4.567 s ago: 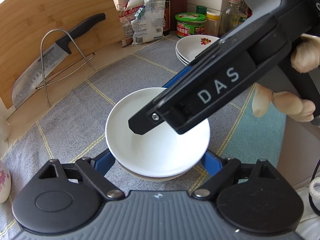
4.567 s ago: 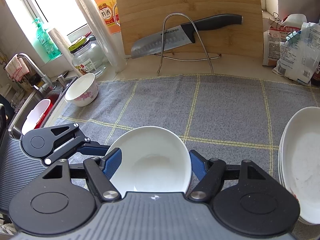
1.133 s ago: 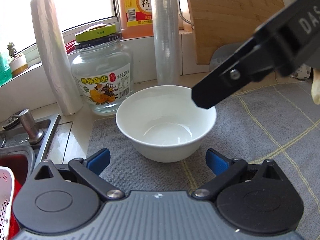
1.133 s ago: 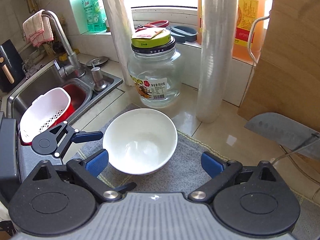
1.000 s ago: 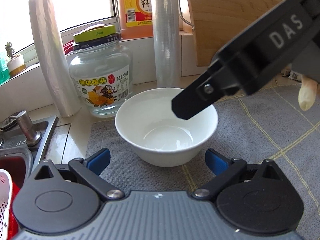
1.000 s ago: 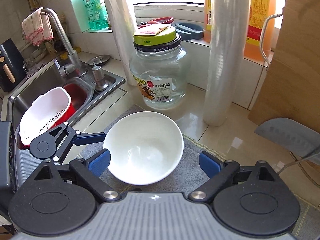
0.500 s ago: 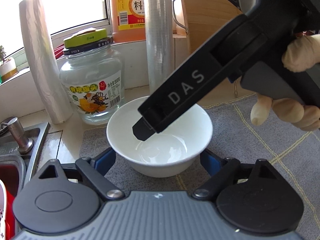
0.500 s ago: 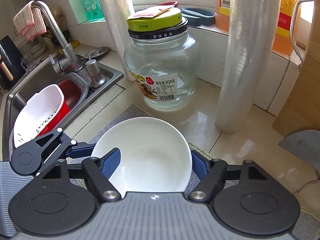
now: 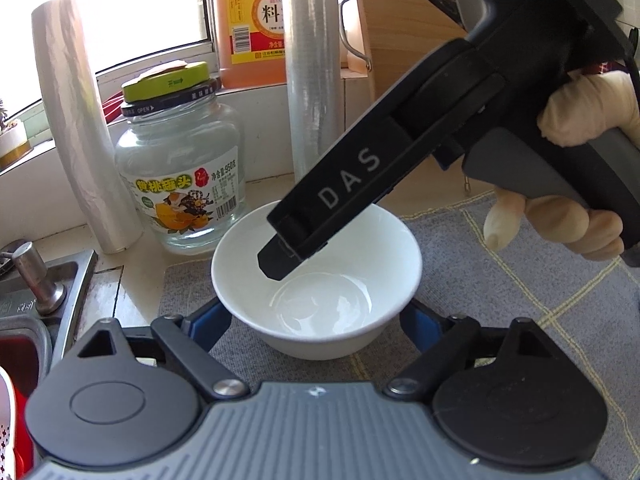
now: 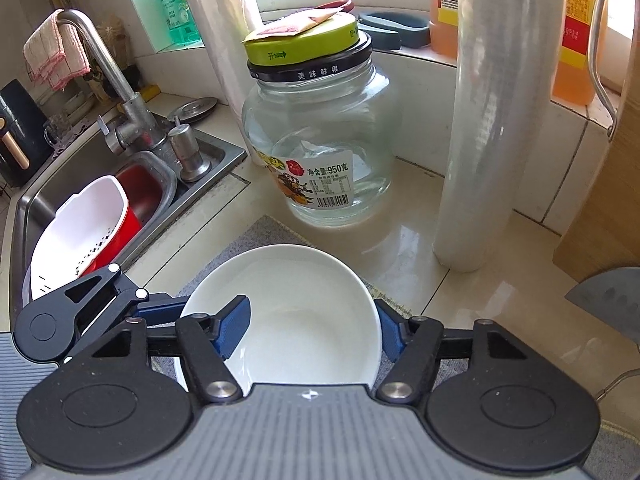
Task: Organize plates and bowls
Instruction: 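Close the right gripper on the white bowl's rim, then carry the held bowl with the right gripper back over the nested bowls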
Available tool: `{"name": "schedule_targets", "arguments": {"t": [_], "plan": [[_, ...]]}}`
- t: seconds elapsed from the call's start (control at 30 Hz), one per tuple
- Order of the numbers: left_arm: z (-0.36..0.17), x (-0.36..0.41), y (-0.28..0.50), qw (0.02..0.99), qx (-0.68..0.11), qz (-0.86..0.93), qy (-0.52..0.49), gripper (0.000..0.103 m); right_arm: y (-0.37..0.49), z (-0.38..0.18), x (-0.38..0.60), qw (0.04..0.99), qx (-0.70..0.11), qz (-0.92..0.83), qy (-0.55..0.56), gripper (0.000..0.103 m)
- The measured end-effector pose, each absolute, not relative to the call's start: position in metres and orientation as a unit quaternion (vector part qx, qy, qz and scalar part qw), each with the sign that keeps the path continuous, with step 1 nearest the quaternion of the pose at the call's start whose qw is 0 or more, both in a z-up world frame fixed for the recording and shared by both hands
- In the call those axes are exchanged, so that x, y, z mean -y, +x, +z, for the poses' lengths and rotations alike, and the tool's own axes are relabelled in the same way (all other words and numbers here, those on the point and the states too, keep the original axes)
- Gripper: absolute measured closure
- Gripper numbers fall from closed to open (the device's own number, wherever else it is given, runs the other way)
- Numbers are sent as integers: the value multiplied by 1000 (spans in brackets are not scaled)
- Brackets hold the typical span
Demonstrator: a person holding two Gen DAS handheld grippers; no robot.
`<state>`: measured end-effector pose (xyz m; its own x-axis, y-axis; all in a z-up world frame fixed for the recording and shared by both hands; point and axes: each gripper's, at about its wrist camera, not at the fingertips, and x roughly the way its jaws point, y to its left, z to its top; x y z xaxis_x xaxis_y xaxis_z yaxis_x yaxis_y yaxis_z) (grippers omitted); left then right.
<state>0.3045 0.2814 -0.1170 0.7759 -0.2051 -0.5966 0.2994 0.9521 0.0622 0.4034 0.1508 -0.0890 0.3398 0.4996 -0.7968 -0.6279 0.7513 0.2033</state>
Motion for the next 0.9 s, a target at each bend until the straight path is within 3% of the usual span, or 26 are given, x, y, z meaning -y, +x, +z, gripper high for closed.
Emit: {"name": "schedule_targets", "arguments": {"t": [0.9], "plan": [[-84,-259,239,917,-330,-210,81,13,317,-50,-107,819,-469,328,-52,31]]}}
